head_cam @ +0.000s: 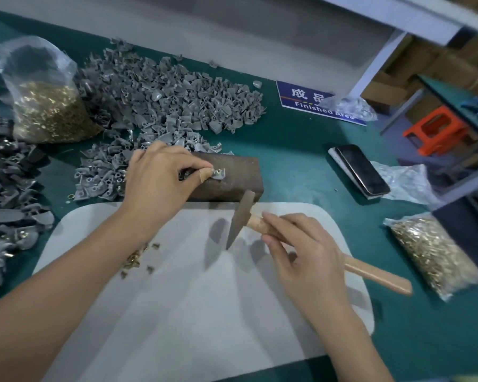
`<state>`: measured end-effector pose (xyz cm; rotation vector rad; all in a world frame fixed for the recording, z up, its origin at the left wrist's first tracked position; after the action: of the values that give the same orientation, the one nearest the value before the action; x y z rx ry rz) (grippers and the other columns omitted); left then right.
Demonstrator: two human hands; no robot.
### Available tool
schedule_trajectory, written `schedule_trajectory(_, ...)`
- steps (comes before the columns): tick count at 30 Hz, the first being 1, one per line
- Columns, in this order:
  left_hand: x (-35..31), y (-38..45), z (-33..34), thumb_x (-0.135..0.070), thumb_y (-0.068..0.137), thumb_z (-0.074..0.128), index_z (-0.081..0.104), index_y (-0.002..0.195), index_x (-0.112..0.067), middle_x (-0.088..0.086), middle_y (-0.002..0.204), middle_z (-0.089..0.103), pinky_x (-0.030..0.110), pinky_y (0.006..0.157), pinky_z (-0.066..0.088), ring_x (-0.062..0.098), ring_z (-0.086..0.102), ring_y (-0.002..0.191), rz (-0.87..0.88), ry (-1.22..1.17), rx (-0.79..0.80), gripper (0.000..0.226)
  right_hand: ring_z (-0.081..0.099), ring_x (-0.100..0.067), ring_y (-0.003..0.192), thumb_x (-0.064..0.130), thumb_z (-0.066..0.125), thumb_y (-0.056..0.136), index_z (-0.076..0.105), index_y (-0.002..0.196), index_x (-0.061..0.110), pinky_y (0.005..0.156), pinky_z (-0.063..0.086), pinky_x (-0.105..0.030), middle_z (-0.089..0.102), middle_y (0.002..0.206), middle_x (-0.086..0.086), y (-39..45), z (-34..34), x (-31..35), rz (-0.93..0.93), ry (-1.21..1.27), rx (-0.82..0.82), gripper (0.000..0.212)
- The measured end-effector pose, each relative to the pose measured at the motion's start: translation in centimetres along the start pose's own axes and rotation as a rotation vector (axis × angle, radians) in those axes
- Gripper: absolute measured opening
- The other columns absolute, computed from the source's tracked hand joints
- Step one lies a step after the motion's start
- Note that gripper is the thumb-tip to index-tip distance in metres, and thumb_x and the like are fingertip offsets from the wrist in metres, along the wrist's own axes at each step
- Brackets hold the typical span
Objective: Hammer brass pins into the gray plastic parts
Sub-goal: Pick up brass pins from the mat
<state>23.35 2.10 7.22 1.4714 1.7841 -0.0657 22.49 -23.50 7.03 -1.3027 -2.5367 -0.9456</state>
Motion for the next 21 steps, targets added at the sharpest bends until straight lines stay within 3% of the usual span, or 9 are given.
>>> schedule_trajectory(5,-0.4,-0.1,0.1,-0.049,0.092,0.068,0.078,0.098,-0.041,-0.022,0.092,0.066,0.037,0.085,0.029,0.015,0.050,0.100,0.008,0.020,0.003,0.014,0.053,-0.021,0.101,0.029,0.076,0.092,0.075,0.117,0.035,0.083,0.040,-0.043,0.063,0.107,0.014,-1.1,1.5,-0.3,0.040,-0.115,0.162,0.026)
schedule_trajectory(8,-1.8,-0.2,-0.5,-0.045,0.094,0.067,0.077,0.100,-0.038,-0.016,0.098,0.069,0.039,0.088,0.031,0.018,0.050,0.103,0.022,0.037,0.030,0.014,0.049,-0.015,0.109,0.037,0.076,0.090,0.077,0.112,0.038,0.094,0.038,-0.039,0.060,0.116,0.012,0.6,0.8,0.4,0.109,-0.038,0.167,0.022)
schedule_trajectory(11,-4.6,-1.8,-3.1,-0.040,0.095,0.066,0.075,0.098,-0.034,-0.016,0.097,0.066,0.036,0.085,0.029,0.018,0.052,0.101,0.136,0.043,-0.052,0.011,0.059,-0.009,0.088,0.025,0.077,0.090,0.073,0.120,0.031,0.085,0.044,-0.019,0.068,0.105,0.012,3.2,-0.4,2.9,0.078,0.234,0.083,0.031)
schedule_trajectory(13,-5.9,-3.8,-5.6,-0.038,0.095,0.067,0.075,0.097,-0.033,-0.017,0.098,0.065,0.031,0.083,0.026,0.015,0.051,0.099,0.205,0.042,-0.132,0.010,0.063,-0.007,0.087,0.018,0.077,0.091,0.072,0.122,0.026,0.079,0.041,-0.008,0.071,0.101,0.012,4.9,-0.6,5.7,0.011,0.332,0.043,0.033)
schedule_trajectory(17,-4.3,-7.1,-10.5,-0.035,0.095,0.069,0.074,0.098,-0.032,-0.018,0.098,0.065,0.034,0.083,0.031,0.014,0.052,0.100,0.151,0.073,-0.228,0.007,0.068,-0.008,0.095,0.012,0.074,0.091,0.077,0.106,0.020,0.082,0.050,-0.018,0.073,0.099,0.012,6.4,1.4,11.9,-0.149,0.451,0.055,0.018)
schedule_trajectory(21,0.4,-10.4,-15.3,-0.037,0.093,0.070,0.074,0.098,-0.034,-0.018,0.096,0.065,0.036,0.083,0.034,0.014,0.053,0.100,0.018,0.152,-0.300,0.007,0.067,-0.009,0.089,0.013,0.074,0.092,0.075,0.102,0.025,0.078,0.052,-0.024,0.071,0.097,0.015,6.5,5.7,18.1,-0.247,0.494,0.150,0.016)
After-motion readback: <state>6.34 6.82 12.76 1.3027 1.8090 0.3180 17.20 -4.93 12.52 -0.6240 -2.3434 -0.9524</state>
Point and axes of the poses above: each hand's wrist, its own y-axis towards the middle knuckle, its own z-axis out of the palm, x = y × z, the point moved 10 cm from there along y, towards the middle knuckle
